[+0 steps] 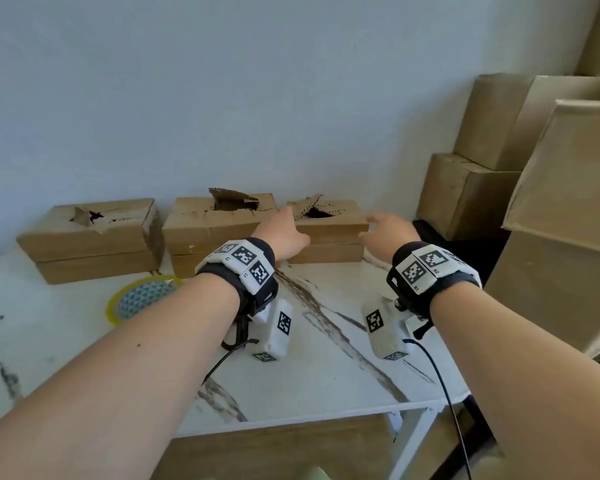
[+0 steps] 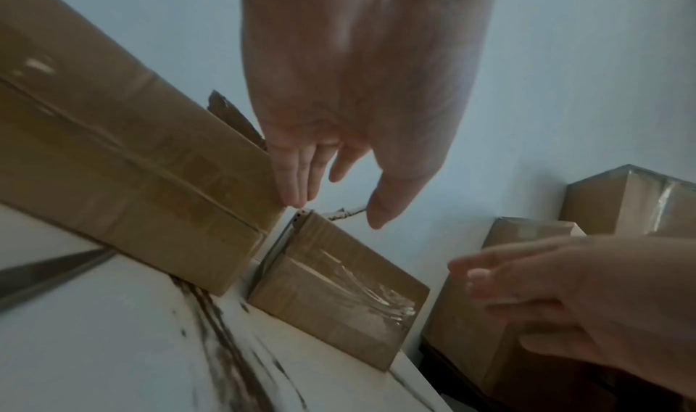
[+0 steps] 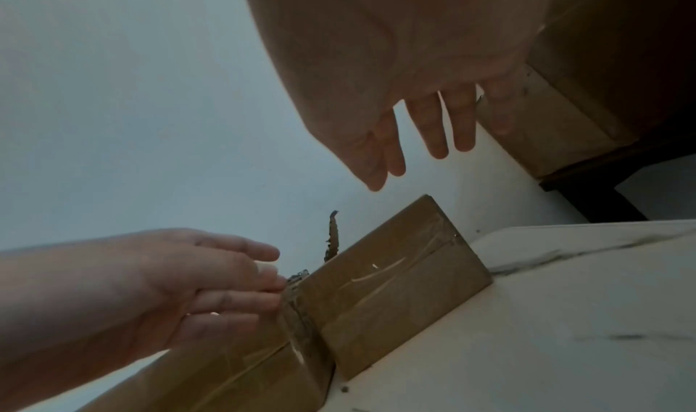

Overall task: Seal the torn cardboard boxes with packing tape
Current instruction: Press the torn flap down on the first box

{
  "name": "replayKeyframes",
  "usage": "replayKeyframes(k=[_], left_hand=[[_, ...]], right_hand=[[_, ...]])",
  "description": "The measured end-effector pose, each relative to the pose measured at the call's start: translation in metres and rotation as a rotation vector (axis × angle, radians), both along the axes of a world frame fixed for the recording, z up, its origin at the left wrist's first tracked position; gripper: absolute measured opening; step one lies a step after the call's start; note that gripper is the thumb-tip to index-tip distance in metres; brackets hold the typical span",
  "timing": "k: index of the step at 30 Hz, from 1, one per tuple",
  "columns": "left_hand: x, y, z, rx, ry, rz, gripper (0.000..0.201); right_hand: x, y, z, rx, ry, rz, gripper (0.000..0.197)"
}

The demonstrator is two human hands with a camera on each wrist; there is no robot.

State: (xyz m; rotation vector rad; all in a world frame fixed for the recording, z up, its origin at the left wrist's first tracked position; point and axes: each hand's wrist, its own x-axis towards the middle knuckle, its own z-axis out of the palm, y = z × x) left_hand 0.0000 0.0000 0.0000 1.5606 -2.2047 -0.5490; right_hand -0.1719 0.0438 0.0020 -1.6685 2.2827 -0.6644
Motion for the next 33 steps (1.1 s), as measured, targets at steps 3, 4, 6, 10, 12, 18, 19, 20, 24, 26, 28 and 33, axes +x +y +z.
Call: replayKeyframes(k=[3, 4, 6, 10, 12, 18, 19, 20, 24, 26, 28, 33], left_hand=[[-0.007, -0.013, -0.008, 0.008, 0.032, 0.010, 0.067], [-0.009, -0.015, -0.009, 0.022, 0.048, 0.016, 0.068], [-0.014, -0.023, -0.011, 0.037, 0.071, 0.008, 0.066], [-0.021, -0.036, -0.016, 0.068, 0.084, -0.023, 0.069], [-0.025, -0.041, -0.019, 0.084, 0.115, -0.022, 0.070], [-0.030, -0.046, -0.026, 0.095, 0.090, -0.016, 0.072], [-0.030, -0.045, -0.026, 0.094, 0.093, -0.016, 0.072], [-0.030, -0.043, -0.025, 0.096, 0.102, -0.017, 0.072], [-0.028, -0.033, -0.019, 0.129, 0.117, -0.043, 0.071], [-0.026, -0.025, -0.015, 0.132, 0.129, -0.055, 0.071], [-0.024, -0.017, -0.010, 0.107, 0.136, -0.045, 0.068], [-0.017, 0.008, -0.005, 0.032, 0.137, -0.005, 0.054]], right_hand=[[0.001, -0.016, -0.005, 0.023, -0.029, -0.004, 0.049], [0.002, -0.020, -0.006, 0.021, -0.061, -0.002, 0.050], [0.005, -0.027, -0.011, -0.002, -0.118, -0.001, 0.046], [0.008, -0.038, -0.019, -0.063, -0.212, -0.007, 0.046], [0.008, -0.043, -0.021, -0.077, -0.267, -0.021, 0.052], [0.004, -0.051, -0.024, -0.120, -0.429, -0.125, 0.052], [0.004, -0.052, -0.024, -0.126, -0.452, -0.143, 0.051], [0.004, -0.051, -0.023, -0.133, -0.472, -0.157, 0.050], [0.002, -0.043, -0.019, -0.148, -0.529, -0.226, 0.047], [0.001, -0.034, -0.015, -0.158, -0.526, -0.250, 0.045], [-0.002, -0.025, -0.012, -0.172, -0.505, -0.269, 0.041], [-0.004, 0.002, -0.009, -0.203, -0.575, -0.279, 0.032]])
